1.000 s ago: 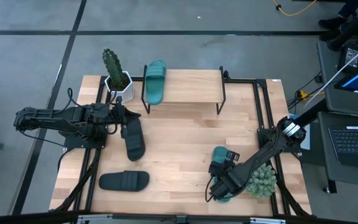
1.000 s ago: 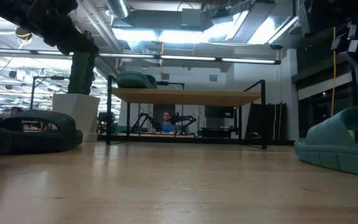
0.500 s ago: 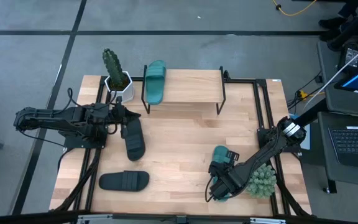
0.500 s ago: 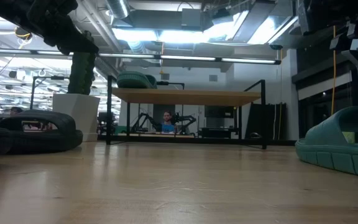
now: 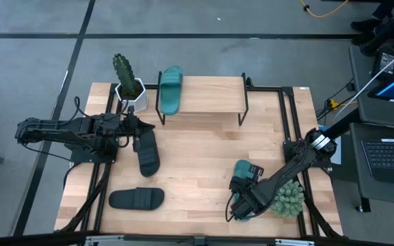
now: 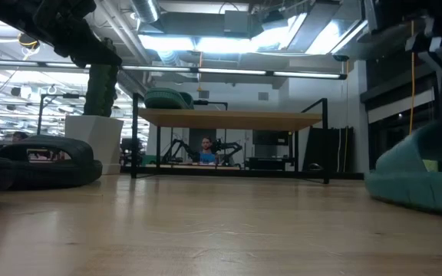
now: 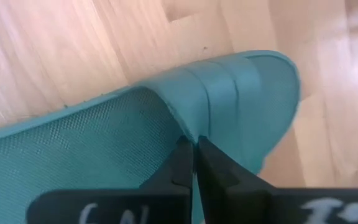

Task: Pick and place slides into the shelf
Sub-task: Put the green slipper on the shelf

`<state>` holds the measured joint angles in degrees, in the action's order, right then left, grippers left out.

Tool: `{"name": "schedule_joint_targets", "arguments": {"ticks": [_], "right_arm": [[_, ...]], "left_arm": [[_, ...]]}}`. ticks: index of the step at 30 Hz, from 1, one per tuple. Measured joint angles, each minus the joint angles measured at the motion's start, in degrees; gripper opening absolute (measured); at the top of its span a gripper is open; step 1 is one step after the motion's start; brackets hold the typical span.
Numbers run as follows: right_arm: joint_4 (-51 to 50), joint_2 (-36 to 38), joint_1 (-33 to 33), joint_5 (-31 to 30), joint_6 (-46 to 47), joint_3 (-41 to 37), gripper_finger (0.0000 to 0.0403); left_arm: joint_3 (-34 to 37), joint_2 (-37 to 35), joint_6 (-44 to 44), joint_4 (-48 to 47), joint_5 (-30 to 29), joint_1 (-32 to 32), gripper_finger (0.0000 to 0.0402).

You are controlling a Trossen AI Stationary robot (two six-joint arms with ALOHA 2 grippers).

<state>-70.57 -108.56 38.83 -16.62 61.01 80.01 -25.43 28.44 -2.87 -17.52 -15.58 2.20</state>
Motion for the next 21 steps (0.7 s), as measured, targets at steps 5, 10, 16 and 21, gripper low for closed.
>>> {"name": "schedule_joint_targets", "arguments": {"ticks": [5,10,16,21], "right_arm": [[-4.4,0.0,0.0,-2.3,0.0,3.9,0.0008],[-7.3,0.0,0.0,-4.2,0.0,7.1,0.0008],[-10.0,0.0,0.0,-4.8,-0.1,10.2,0.0008],[-13.2,0.0,-0.1,-5.6,0.3,12.8,0.0008]], "left_arm": [[0.0,0.0,0.0,0.0,0.0,0.0,0.0000],[0.0,0.0,0.0,0.0,0.0,0.0,0.0000],[0.0,0.0,0.0,0.0,0.0,0.0,0.0000],[0.0,0.0,0.0,0.0,0.0,0.0,0.0000]]}}
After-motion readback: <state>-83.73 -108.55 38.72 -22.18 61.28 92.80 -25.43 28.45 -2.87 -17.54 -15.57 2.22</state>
